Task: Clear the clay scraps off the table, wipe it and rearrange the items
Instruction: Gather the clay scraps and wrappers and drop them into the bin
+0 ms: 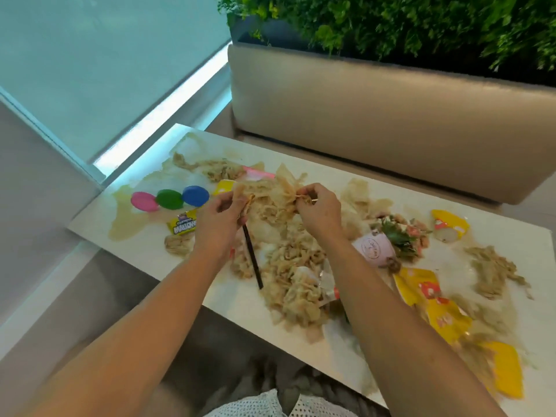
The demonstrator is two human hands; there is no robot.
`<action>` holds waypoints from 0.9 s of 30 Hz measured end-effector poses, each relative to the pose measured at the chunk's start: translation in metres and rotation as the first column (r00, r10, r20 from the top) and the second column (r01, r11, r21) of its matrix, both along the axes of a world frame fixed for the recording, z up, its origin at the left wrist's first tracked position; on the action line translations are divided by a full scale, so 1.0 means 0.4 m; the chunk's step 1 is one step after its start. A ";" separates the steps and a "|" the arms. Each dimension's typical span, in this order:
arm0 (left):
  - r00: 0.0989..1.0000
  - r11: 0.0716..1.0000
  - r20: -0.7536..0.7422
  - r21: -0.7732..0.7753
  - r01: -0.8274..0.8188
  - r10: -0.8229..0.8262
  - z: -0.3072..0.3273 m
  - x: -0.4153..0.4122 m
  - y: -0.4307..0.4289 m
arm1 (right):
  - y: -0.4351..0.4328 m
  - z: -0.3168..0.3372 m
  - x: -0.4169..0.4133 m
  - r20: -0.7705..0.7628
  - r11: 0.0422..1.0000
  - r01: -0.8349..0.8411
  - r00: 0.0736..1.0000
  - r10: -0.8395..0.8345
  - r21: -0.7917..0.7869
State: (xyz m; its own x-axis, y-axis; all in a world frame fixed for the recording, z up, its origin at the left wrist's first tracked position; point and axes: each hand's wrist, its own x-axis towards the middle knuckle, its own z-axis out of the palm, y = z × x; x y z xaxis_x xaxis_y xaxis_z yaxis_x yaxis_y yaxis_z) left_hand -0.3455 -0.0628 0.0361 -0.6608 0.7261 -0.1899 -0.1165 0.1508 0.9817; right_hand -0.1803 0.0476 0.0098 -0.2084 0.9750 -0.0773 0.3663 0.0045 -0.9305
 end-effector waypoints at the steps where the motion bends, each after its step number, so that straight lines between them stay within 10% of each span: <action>1: 1.000 1.000 -0.007 -0.006 0.000 0.000 0.002 -0.042 -0.011 | -0.008 -0.001 -0.036 0.010 1.000 -0.011 1.000 0.011 -0.011; 27: 0.793 0.801 0.171 0.038 -0.598 0.584 0.015 -0.509 -0.415 | -0.247 -0.011 -0.640 -0.193 0.830 -0.534 0.842 0.504 -0.163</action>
State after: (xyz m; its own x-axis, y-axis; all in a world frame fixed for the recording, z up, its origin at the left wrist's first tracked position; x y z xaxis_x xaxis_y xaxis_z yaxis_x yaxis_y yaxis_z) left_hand -0.5491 -0.2289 0.0422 -0.9366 0.2206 -0.2722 -0.2950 -0.0774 0.9524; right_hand -0.4361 -0.0510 0.0052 -0.7021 0.6853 -0.1934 0.2332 -0.0353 -0.9718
